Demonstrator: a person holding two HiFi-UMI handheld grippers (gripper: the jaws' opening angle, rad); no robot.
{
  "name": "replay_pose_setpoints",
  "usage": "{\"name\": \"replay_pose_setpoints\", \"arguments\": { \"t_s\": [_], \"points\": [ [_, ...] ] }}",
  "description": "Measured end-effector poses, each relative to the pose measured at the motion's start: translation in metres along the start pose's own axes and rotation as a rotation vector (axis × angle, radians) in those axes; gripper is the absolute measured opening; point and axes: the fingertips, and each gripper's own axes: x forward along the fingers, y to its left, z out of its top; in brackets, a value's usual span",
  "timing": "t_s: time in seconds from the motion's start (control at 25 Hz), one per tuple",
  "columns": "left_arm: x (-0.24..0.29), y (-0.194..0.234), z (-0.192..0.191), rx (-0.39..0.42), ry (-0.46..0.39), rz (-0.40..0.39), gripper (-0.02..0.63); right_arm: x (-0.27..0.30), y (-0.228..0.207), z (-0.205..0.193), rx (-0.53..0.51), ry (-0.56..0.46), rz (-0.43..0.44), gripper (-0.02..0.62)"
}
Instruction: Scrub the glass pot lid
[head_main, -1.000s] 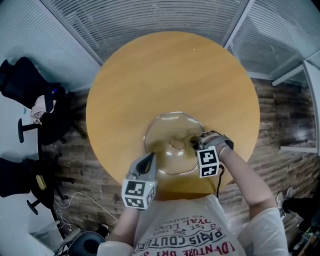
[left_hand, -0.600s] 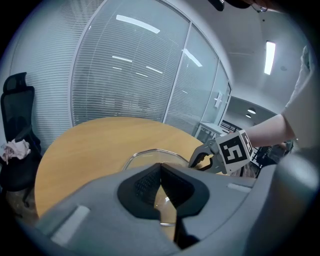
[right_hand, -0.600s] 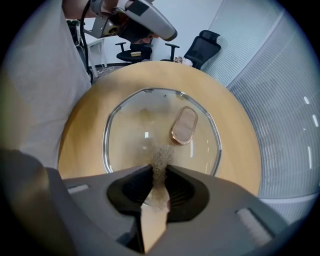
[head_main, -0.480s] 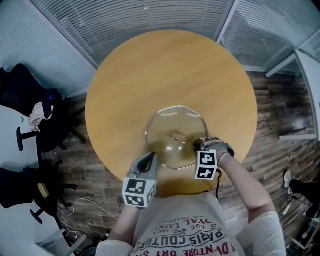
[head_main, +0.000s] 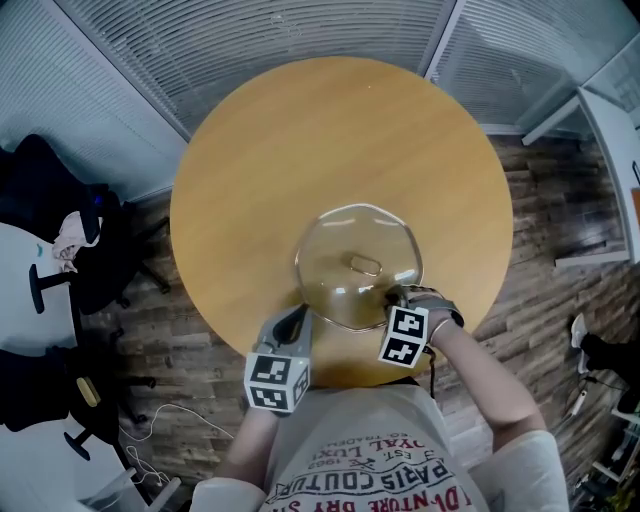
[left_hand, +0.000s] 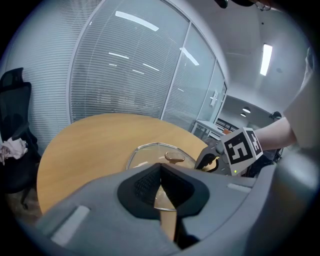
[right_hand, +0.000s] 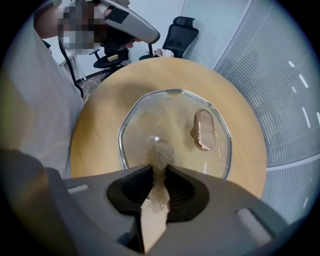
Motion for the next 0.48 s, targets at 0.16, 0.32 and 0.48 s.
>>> {"name": "replay_pose_setpoints", "arguments": {
  "t_s": [0.16, 0.32, 0.48],
  "points": [
    [-0.007, 0.002, 0.0, 0.016, -0.005, -0.015, 0.006, -0.002, 0.015, 0.008, 0.046, -0.001, 0.034, 0.075],
    [-0.011, 0.008, -0.001, 0.024, -0.004, -0.022, 0.006, -0.005, 0.029, 0.021, 0.114, -0.033, 0.103, 0.075],
    [-0.016, 0.009, -0.001, 0.024, -0.009, -0.013, 0.008, -0.015, 0.031, 0.028, 0.196, -0.096, 0.131, 0.075]
  ]
}}
